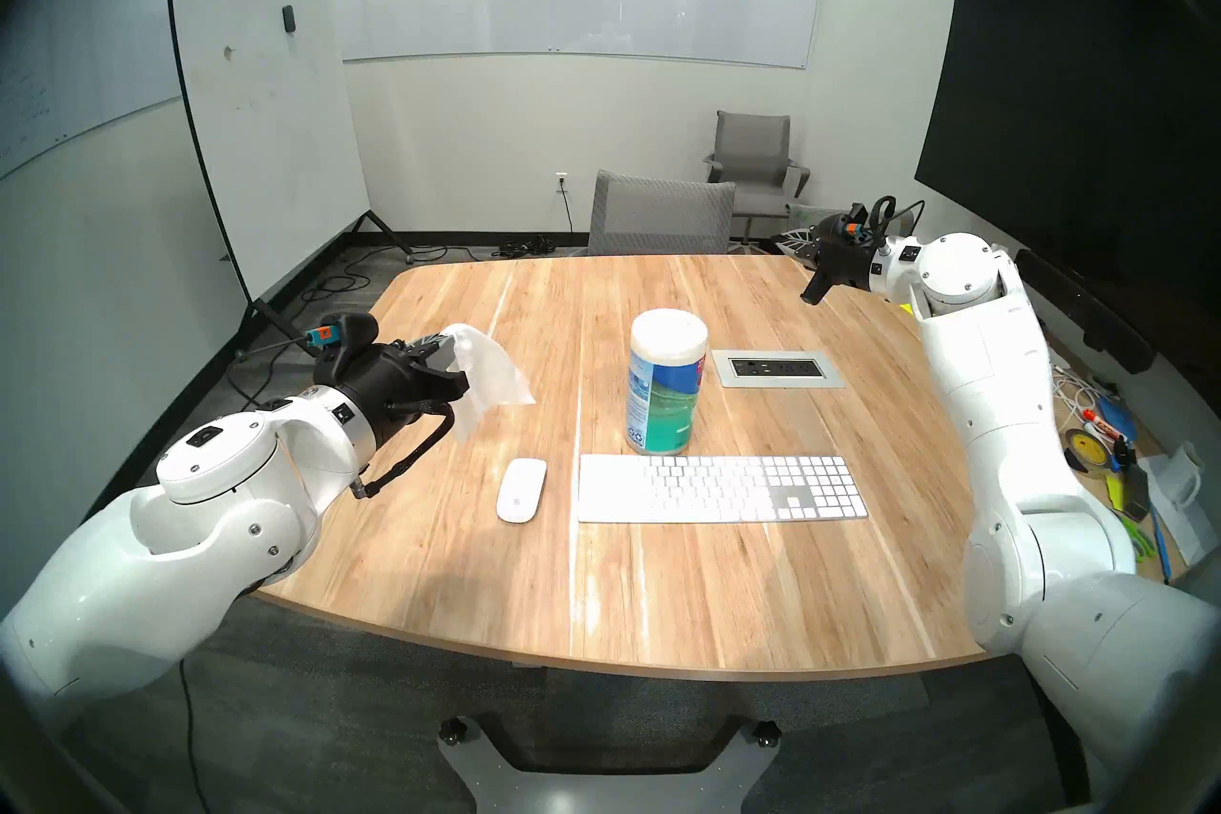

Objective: Wipe the keyboards and mice with a disinfecting wipe, then set the wipe down

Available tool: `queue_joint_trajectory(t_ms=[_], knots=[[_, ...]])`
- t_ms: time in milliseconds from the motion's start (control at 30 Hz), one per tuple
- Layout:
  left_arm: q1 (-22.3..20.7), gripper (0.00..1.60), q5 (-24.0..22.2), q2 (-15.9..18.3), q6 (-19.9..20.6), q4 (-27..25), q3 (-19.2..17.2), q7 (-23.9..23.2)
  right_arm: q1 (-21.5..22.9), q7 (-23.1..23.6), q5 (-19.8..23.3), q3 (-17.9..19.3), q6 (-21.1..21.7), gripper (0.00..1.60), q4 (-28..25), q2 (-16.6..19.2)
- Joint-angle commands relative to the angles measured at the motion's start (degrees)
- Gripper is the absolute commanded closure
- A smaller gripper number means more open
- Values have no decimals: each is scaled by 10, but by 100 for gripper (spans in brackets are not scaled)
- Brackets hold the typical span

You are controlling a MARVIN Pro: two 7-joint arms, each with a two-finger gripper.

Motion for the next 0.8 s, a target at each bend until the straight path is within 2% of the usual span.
queue_joint_trajectory(t_ms=[0, 767], knots=[[7, 0, 6, -9, -39, 9, -31, 3, 15, -1, 2, 1, 1, 160, -11, -1], [17, 0, 11, -13, -52, 9, -41, -6, 15, -1, 2, 1, 1, 160, -11, -1]])
